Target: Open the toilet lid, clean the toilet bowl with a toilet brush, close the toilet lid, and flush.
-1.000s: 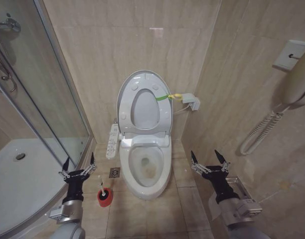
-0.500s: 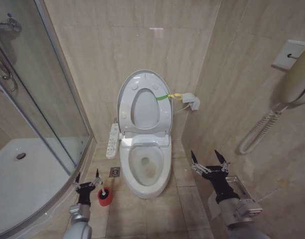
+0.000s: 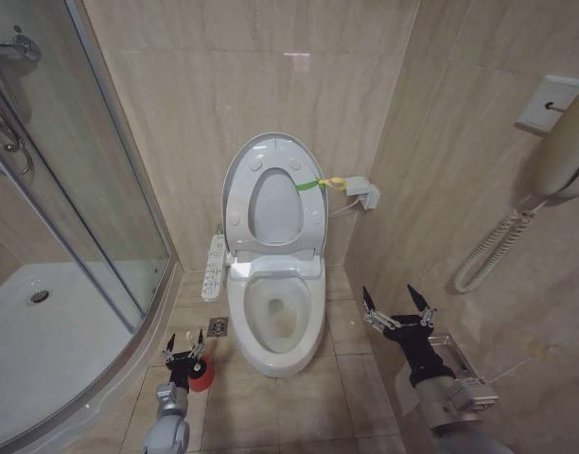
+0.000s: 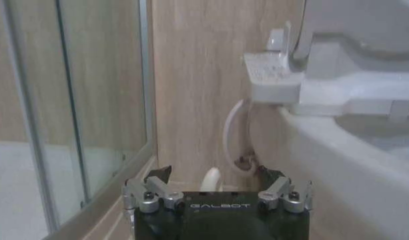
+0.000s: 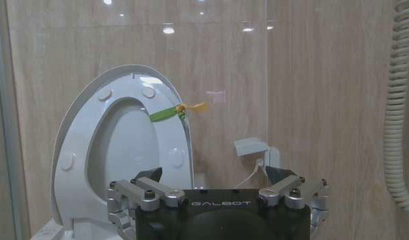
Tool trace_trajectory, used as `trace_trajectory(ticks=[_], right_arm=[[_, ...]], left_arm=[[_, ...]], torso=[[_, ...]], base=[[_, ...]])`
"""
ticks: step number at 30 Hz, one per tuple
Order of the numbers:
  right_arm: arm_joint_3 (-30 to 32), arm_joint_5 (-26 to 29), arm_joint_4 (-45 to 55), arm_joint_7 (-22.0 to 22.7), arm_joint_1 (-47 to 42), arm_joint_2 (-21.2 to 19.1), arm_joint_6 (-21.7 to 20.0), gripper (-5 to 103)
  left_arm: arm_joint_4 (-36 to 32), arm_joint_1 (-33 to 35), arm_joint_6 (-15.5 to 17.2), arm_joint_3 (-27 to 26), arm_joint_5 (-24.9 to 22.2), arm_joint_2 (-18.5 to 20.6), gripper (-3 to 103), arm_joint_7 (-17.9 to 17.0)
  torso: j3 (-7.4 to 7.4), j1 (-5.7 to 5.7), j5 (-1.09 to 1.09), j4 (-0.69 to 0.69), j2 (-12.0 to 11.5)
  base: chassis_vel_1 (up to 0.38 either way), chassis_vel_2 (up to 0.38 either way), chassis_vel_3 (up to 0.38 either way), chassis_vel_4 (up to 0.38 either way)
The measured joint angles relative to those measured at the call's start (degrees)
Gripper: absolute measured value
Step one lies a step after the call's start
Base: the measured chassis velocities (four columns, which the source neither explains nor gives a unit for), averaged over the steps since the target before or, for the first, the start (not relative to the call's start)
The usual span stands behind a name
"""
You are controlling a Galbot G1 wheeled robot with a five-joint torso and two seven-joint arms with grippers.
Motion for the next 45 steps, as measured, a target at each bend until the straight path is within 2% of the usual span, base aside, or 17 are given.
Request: trace_trajectory(ticks=[11, 16, 17, 32, 33, 35, 39, 40, 45], right_arm=[[0.00, 0.00, 0.00, 0.00, 0.00, 0.00, 0.00, 100], [0.00, 0.00, 0.00, 0.00, 0.00, 0.00, 0.00, 100], [0.00, 0.00, 0.00, 0.00, 0.00, 0.00, 0.00, 100], [0.00, 0.00, 0.00, 0.00, 0.00, 0.00, 0.00, 100], [0.00, 0.00, 0.00, 0.00, 0.00, 0.00, 0.00, 100], [0.00, 0.00, 0.00, 0.00, 0.00, 0.00, 0.00, 100], [0.00, 0.00, 0.00, 0.00, 0.00, 0.00, 0.00, 100], [0.00, 0.00, 0.00, 0.00, 0.00, 0.00, 0.00, 100], [0.00, 0.00, 0.00, 0.00, 0.00, 0.00, 0.00, 100]], left_arm=[[6.23, -3.54, -0.15, 0.86, -2.34, -0.53, 87, 3.27], [9.66, -4.67, -1.69, 0.10, -1.99, -0.48, 87, 4.53], [10.08, -4.83, -1.90, -0.10, -1.95, -0.45, 67, 4.73], [13.83, -6.52, -3.57, -1.72, -0.26, -0.33, 65, 6.01], [14.19, -6.67, -3.83, -1.84, -0.10, -0.32, 60, 6.09], [14.65, -6.86, -4.08, -2.01, 0.00, -0.31, 60, 6.25], [15.46, -7.23, -4.75, -2.42, 0.08, -0.31, 60, 7.77], [15.60, -7.33, -4.89, -2.50, 0.08, -0.32, 33, 8.18], [15.90, -7.58, -5.20, -2.58, 0.08, -0.30, 33, 8.52]], torso=[[0.00, 0.00, 0.00, 0.00, 0.00], [0.00, 0.00, 0.00, 0.00, 0.00], [0.00, 0.00, 0.01, 0.00, 0.00], [0.00, 0.00, 0.00, 0.00, 0.00], [0.00, 0.00, 0.00, 0.00, 0.00], [0.00, 0.00, 0.00, 0.00, 0.00], [0.00, 0.00, 0.00, 0.00, 0.00], [0.00, 0.00, 0.00, 0.00, 0.00], [0.00, 0.00, 0.00, 0.00, 0.00]], base=[[0.000, 0.000, 0.000, 0.000], [0.000, 0.000, 0.000, 0.000], [0.000, 0.000, 0.000, 0.000], [0.000, 0.000, 0.000, 0.000], [0.000, 0.000, 0.000, 0.000], [0.000, 0.000, 0.000, 0.000], [0.000, 0.000, 0.000, 0.000], [0.000, 0.000, 0.000, 0.000], [0.000, 0.000, 0.000, 0.000]])
